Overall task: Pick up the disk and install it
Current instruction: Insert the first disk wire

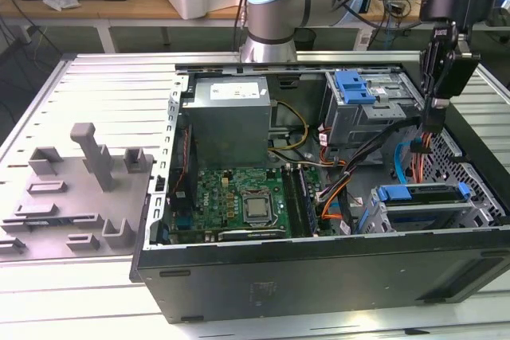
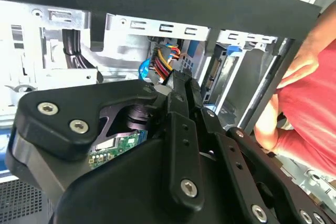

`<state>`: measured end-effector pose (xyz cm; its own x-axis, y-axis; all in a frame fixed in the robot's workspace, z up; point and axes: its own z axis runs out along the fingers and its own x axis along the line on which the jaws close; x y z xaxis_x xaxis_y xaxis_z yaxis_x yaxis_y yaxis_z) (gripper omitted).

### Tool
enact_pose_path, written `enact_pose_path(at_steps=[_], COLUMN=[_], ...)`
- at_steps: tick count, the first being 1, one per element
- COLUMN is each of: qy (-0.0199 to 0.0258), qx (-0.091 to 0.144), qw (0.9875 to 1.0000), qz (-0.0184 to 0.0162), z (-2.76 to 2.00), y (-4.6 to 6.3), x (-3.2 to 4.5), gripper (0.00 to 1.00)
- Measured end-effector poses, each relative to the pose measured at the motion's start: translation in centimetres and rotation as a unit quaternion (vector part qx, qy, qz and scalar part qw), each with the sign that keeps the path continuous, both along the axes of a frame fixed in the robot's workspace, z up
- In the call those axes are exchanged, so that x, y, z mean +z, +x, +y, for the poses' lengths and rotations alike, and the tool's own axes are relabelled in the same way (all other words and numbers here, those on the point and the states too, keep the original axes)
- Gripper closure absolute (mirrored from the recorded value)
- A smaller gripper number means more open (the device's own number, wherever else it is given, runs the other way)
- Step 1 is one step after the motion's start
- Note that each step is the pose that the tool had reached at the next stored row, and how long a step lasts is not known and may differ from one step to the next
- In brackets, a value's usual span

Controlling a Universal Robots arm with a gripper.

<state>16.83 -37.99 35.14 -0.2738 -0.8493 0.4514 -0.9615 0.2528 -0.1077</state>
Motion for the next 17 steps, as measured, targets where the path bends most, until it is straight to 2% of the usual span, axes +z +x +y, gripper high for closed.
enact_pose_path(at_steps=[3, 7, 10, 17], qy=[0.0046, 0.0075, 0.0133, 0.0249], qx=[0.0, 0.0, 0.0, 0.0], qw=[1.0, 1.0, 0.9999, 0.9996], qz=[-0.0023, -0.005, -0.0076, -0.0109], z=[-0.42, -1.26, -2.4, -4.25], y=[-0.1, -0.4, -0.6, -1.0], x=[0.14, 0.15, 0.15, 0.15], gripper=[0.83, 0.83, 0.83, 0.83])
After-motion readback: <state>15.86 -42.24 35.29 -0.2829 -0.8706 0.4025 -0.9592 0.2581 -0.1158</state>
